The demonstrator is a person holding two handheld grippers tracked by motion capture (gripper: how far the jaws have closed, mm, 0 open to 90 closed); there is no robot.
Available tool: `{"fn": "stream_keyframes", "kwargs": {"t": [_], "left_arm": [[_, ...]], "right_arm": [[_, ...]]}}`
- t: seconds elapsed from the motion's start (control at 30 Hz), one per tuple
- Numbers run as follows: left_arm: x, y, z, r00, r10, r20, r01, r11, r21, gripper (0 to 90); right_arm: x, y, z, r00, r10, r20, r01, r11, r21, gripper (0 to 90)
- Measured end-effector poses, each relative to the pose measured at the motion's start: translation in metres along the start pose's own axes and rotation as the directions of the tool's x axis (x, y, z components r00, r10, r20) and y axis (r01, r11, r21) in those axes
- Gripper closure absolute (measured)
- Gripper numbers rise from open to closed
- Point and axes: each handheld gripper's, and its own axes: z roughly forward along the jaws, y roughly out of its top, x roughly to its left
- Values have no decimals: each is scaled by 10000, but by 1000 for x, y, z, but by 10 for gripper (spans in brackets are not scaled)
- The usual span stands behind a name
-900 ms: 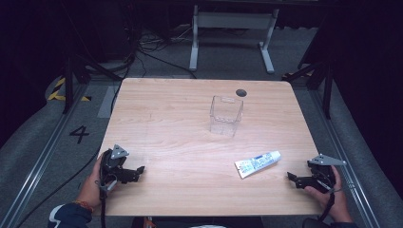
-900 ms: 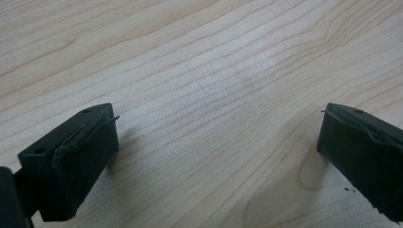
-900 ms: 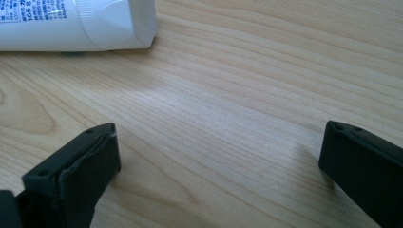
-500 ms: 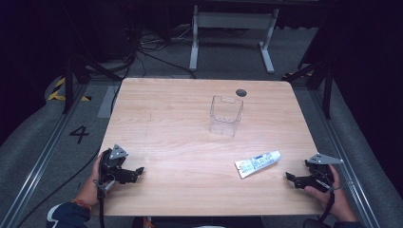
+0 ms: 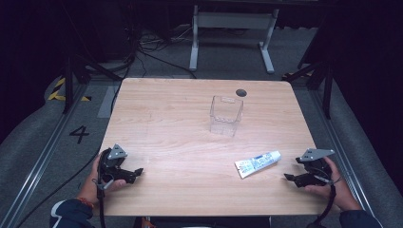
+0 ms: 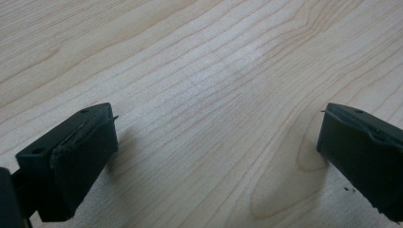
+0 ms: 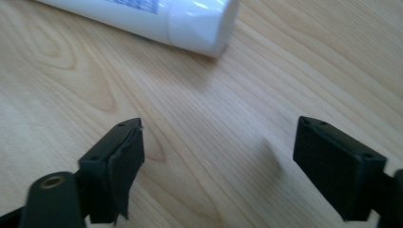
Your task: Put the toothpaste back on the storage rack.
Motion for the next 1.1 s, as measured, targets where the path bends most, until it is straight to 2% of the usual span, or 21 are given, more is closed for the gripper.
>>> {"fn": "stream_keyframes", "kwargs": {"t": [0.07,0.23,0.3,0.4,0.47,0.53,0.6,0.67,0.73,0.77,0.87,0.9,0.93,1.03,1.07,1.1], "left_arm": [[0,0,0,10000,-2,0,2,10000,-3,2],[0,0,0,10000,-3,4,3,10000,-4,2],[0,0,0,10000,-2,2,2,10000,-4,2],[0,0,0,10000,0,3,0,10000,-4,2],[0,0,0,10000,0,2,0,10000,-5,2],[0,0,0,10000,-3,3,3,10000,-4,2],[0,0,0,10000,-3,0,3,10000,-6,2],[0,0,0,10000,1,4,-1,10000,-3,2],[0,0,0,10000,-2,3,2,10000,-2,2],[0,0,0,10000,-4,2,4,10000,-5,2],[0,0,0,10000,-2,4,2,10000,-3,2],[0,0,0,10000,-2,5,2,10000,-2,2],[0,0,0,10000,-3,5,3,10000,-4,2],[0,0,0,10000,-5,4,5,10000,-4,2],[0,0,0,10000,-2,5,2,10000,-3,2],[0,0,0,10000,-2,5,2,10000,-3,2]], "right_arm": [[1,9,-2,9993,-352,-128,352,9994,36,169],[3,27,-4,9945,-1027,-218,1029,9947,84,171],[5,34,-6,9882,-1480,-398,1481,9890,-6,184],[12,47,-8,9805,-1831,-708,1823,9831,-173,182],[15,54,-6,9747,-2121,-699,2121,9772,-68,192],[17,58,-5,9727,-2208,-713,2213,9752,-10,191],[22,68,0,9628,-2560,-868,2576,9662,68,194],[24,70,2,9603,-2634,-923,2654,9641,98,197],[26,76,6,9522,-2882,-1010,2912,9566,155,198],[28,81,10,9460,-2986,-1261,3030,9529,164,206],[32,89,17,9310,-3273,-1615,3357,9416,273,213],[34,90,19,9302,-3280,-1649,3364,9414,252,213],[36,94,22,9259,-3360,-1727,3462,9376,316,212],[43,101,30,9046,-3732,-2062,3916,9184,561,233],[45,102,32,8997,-3826,-2102,4035,9126,661,228],[45,102,32,8997,-3826,-2102,4035,9126,661,228]]}}
